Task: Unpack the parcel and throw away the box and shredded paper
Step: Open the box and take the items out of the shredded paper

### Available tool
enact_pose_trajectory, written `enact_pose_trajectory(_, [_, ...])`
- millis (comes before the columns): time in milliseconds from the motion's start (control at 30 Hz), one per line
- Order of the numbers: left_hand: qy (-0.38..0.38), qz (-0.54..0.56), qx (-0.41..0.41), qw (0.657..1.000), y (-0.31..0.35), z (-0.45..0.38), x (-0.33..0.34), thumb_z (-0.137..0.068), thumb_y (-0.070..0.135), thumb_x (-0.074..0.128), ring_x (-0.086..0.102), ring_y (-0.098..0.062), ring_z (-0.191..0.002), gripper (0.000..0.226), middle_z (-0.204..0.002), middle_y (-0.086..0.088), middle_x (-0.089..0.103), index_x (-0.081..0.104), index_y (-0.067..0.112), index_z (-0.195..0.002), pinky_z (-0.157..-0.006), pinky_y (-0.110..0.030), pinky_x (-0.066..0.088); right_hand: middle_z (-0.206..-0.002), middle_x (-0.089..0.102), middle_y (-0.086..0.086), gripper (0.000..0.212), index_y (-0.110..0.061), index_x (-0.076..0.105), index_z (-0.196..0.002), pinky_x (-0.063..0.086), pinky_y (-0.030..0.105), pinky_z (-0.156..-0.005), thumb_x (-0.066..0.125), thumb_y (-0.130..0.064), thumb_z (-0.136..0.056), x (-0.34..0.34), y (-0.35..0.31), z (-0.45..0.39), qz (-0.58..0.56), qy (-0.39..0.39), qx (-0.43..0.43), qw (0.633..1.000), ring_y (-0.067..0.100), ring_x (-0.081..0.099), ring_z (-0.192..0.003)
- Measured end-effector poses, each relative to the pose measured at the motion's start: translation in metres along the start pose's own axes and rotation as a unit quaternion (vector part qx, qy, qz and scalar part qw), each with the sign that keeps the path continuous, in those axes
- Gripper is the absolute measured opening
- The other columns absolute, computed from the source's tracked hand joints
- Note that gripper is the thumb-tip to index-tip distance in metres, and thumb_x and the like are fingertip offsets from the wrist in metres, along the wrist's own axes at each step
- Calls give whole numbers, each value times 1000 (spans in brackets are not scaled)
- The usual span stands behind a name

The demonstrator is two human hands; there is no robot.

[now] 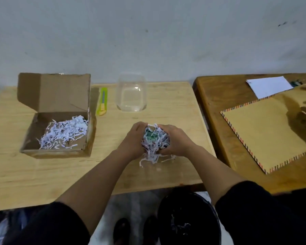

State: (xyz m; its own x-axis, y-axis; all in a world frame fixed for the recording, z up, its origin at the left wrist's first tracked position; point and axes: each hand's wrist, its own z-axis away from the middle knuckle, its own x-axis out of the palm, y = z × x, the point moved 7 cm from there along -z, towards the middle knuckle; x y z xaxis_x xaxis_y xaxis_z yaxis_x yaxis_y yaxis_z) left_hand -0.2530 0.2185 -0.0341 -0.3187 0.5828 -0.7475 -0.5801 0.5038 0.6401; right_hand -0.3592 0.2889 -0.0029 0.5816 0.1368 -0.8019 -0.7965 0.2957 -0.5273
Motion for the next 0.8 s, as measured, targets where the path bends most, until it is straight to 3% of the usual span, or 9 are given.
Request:
enact_pose_trajectory(167, [3, -9, -6, 1000, -15, 1, 2, -70, 24, 76, 26, -23, -138, 88, -147, -13, 30, 29, 7, -143, -111, -23, 21, -134, 50, 13, 93, -14, 33, -142, 36, 32, -100, 82, -25, -64, 18, 15, -10, -35, -4, 13, 999, 28, 46, -123])
enact_pose_trajectory(400, [6, -27, -8, 1000, -24, 9, -6, -71, 18, 76, 27, -21, -140, 89, -152, -6, 28, 27, 12, -145, -113, -29, 23, -152, 32, 1, 105, -24, 22, -146, 25, 29, -111, 83, -35, -62, 9, 22, -7, -56, 5, 30, 998, 18, 30, -139])
enact_pose_trajectory(567, [21, -19, 38, 999, -22, 20, -24, -68, 27, 79, 29, -16, -138, 89, -152, 0, 30, 32, 21, -143, -110, -26, 22, -146, 38, -2, 67, -28, 41, -138, 29, 29, -109, 66, -19, -77, -13, 15, 5, -64, 51, 24, 996, 14, 34, -134])
enact_pose_trajectory(700, [46, 22, 93, 994, -7, 31, -33, -68, 46, 58, 35, -10, -131, 73, -144, 2, 42, 43, 25, -136, -107, -32, 32, -130, 55, 3, 51, -24, 56, -126, 42, 41, -102, 66, -33, -76, -2, -4, 2, -32, 103, -28, 994, 20, 47, -122])
enact_pose_trajectory(800, [48, 16, 108, 993, 2, 30, -27, -69, 50, 59, 42, -7, -124, 66, -135, 4, 52, 50, 28, -130, -102, -28, 35, -128, 57, 5, 47, -24, 62, -119, 42, 41, -99, 66, -38, -75, 14, -7, -4, -22, 107, -35, 993, 22, 48, -121])
